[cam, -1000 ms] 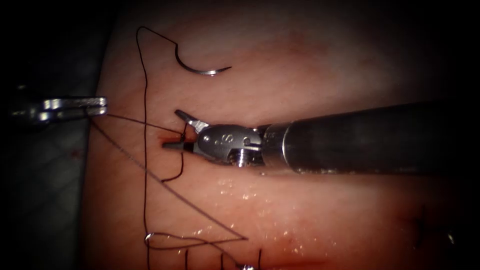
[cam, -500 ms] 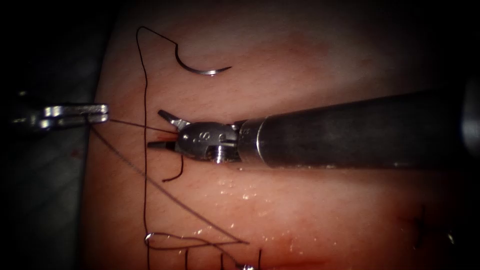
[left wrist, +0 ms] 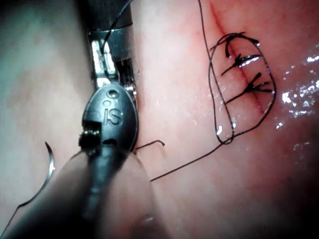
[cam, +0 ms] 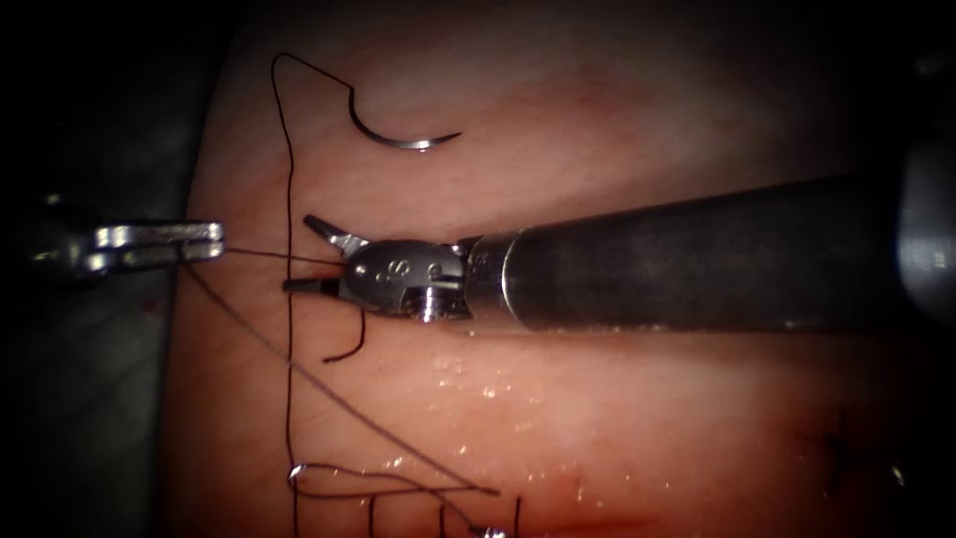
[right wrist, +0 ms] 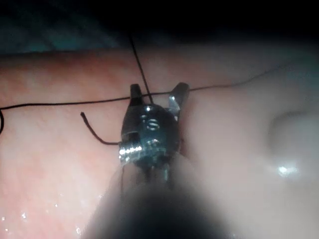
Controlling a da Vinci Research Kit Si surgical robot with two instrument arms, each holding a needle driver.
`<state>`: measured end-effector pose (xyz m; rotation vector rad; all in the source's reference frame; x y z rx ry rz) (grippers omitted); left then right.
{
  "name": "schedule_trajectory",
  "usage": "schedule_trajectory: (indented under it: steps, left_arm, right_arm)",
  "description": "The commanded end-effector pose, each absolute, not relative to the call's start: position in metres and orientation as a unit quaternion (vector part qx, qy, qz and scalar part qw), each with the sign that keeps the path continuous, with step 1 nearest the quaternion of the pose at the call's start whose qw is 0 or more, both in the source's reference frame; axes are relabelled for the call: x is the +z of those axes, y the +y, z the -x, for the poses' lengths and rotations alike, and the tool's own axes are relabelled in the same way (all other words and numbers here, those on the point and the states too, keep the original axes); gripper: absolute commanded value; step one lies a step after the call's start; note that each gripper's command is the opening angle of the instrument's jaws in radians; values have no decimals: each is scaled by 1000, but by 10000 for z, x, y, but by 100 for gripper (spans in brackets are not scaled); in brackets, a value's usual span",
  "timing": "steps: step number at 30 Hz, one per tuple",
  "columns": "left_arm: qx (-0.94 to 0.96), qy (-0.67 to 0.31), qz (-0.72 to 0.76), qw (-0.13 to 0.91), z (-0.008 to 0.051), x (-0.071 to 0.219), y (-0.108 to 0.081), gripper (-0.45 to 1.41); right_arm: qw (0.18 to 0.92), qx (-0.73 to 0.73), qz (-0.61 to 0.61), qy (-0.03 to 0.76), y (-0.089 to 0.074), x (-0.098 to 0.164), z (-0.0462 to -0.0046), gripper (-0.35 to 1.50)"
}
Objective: Wound Closure
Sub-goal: Cut the suture with the right, then with the left, set the suture down.
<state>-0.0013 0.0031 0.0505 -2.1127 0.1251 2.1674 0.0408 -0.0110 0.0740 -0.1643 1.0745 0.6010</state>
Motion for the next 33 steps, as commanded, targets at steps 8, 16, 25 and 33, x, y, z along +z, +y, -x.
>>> schedule_trajectory:
  steps: [8,16,25,33]
  left_arm:
    - [710,40,701,51,19,507,26,-45]
    - [708,39,704,44,10,500,14,-45]
    - [696,36,716,32,3,491,1,-45]
    - [678,34,734,10,51,492,-12,-45]
  right_arm:
    - [810,242,88,526,-108,750,-427,-35]
    - [829,212,103,508,-108,753,-414,37]
    - [839,219,105,488,-128,723,-328,146]
    - [856,218,140,448,-110,683,-208,146]
